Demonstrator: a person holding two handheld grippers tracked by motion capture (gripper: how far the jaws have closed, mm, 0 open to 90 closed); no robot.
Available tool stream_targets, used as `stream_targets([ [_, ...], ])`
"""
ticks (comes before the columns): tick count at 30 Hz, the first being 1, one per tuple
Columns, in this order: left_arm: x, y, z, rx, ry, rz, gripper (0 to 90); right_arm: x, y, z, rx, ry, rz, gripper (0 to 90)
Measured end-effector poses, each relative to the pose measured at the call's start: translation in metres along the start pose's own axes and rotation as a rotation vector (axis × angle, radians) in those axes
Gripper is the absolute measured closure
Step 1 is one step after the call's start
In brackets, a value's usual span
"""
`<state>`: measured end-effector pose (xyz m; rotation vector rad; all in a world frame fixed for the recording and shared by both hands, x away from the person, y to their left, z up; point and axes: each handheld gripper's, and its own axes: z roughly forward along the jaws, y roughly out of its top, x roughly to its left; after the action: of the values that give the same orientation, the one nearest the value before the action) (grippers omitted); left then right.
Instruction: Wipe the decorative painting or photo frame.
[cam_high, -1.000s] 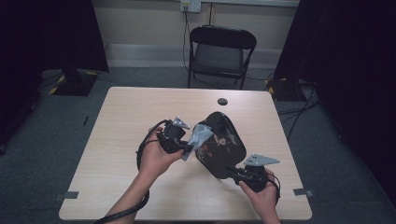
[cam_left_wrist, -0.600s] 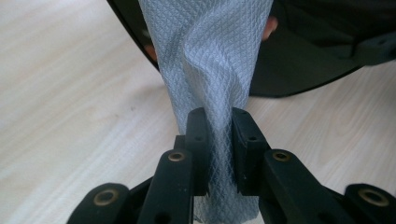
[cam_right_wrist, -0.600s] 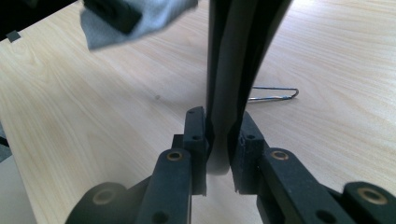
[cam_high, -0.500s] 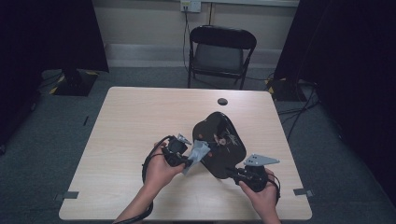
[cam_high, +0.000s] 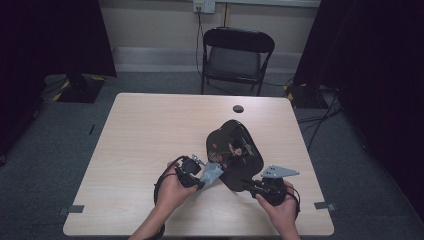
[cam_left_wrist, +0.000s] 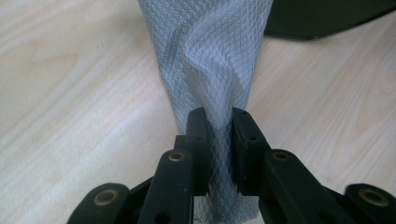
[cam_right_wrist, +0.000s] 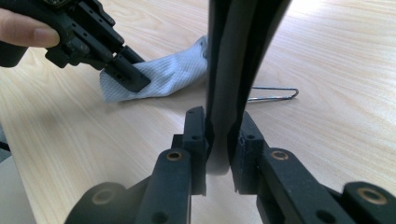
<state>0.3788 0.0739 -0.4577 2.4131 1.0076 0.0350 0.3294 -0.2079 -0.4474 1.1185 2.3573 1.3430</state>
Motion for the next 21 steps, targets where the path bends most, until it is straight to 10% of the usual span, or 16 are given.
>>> stream_targets([
  [6, 0.005, -0.007, -0.008, -0.006, -0.005, -0.002, 79.1, 0.000, 0.000, 0.000, -0.001, 0.000, 0.002, 78.7],
  [21, 0.009, 0.040, -0.104, -0.198, 0.042, 0.000, 78.9, 0.000, 0.000, 0.000, -0.003, 0.000, 0.005, 78.7],
])
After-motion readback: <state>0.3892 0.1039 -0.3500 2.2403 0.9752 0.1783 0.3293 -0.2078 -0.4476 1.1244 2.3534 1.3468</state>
